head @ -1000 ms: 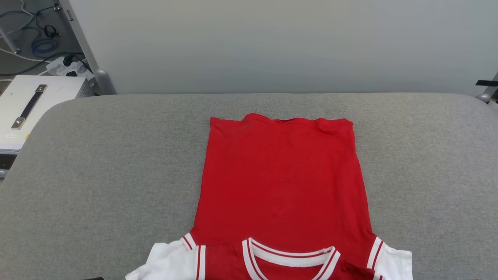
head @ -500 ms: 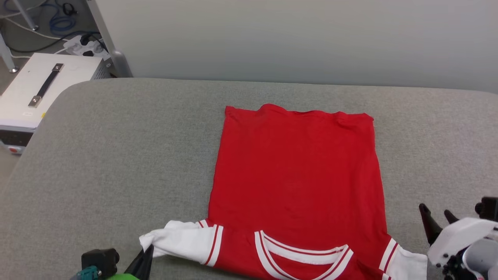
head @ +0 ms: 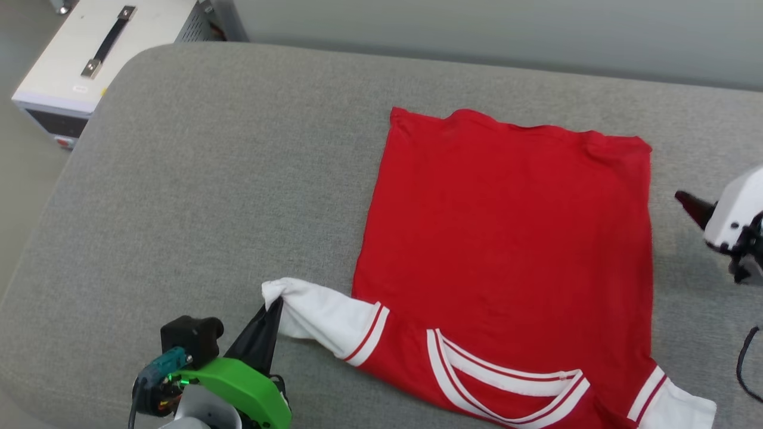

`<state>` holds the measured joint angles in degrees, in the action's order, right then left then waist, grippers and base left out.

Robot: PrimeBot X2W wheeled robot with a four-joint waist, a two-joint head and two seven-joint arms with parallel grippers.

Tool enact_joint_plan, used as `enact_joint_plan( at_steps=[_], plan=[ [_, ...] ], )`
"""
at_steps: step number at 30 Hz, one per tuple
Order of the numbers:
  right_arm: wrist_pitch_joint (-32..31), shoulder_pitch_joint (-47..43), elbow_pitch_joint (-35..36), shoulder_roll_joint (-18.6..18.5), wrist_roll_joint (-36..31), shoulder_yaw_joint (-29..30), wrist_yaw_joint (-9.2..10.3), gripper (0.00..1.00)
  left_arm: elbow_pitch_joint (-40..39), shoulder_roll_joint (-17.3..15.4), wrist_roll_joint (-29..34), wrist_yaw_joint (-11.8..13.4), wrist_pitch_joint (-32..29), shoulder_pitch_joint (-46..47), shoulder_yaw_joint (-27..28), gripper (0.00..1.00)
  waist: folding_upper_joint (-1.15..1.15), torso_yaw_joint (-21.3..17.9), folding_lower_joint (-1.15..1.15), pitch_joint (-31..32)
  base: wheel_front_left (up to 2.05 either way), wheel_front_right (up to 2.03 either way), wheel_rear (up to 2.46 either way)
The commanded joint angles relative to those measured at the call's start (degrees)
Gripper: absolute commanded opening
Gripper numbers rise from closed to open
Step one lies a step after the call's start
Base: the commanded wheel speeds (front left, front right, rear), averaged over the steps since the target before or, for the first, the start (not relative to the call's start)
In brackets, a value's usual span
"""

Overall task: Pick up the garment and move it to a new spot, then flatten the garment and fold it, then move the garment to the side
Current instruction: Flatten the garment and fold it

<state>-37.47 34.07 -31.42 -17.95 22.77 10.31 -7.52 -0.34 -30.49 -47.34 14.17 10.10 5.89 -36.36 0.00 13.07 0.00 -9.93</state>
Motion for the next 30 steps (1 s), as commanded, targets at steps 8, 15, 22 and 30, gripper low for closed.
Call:
enact_joint_plan(
  at_steps=[8, 15, 22, 30],
  plan=[
    [-8.46, 14.0, -5.44, -2.21, -4.55, -0.69, 0.03, 1.0, -0.91, 2.0, 2.49, -2.01, 1.56, 5.56, -0.57, 0.0, 0.0, 7.96, 0.0, -10.51, 0.0, 0.0, 0.0],
    [-10.45, 19.99, -8.57, -2.34, -8.53, -0.02, 0.03, 1.0, -0.19, 3.46, 3.02, -3.39, 2.55, 7.87, -0.69, 0.0, 0.0, 9.36, 0.0, -15.12, 0.0, 0.0, 0.0],
    [-15.21, 20.59, -13.61, -1.7, -11.51, 0.48, 0.03, 1.0, 1.71, 4.6, 3.28, -4.68, 3.5, 9.31, -0.27, 0.0, 0.0, 9.45, 0.0, -17.53, 0.0, 0.0, 0.0],
    [-18.5, 18.92, -15.44, -0.55, -12.37, 2.54, 0.03, 0.0, 3.6, 5.25, 3.22, -5.37, 3.95, 9.44, -0.05, 0.0, 0.0, 9.25, 0.0, -16.55, 0.0, 0.0, 0.0]
  ],
)
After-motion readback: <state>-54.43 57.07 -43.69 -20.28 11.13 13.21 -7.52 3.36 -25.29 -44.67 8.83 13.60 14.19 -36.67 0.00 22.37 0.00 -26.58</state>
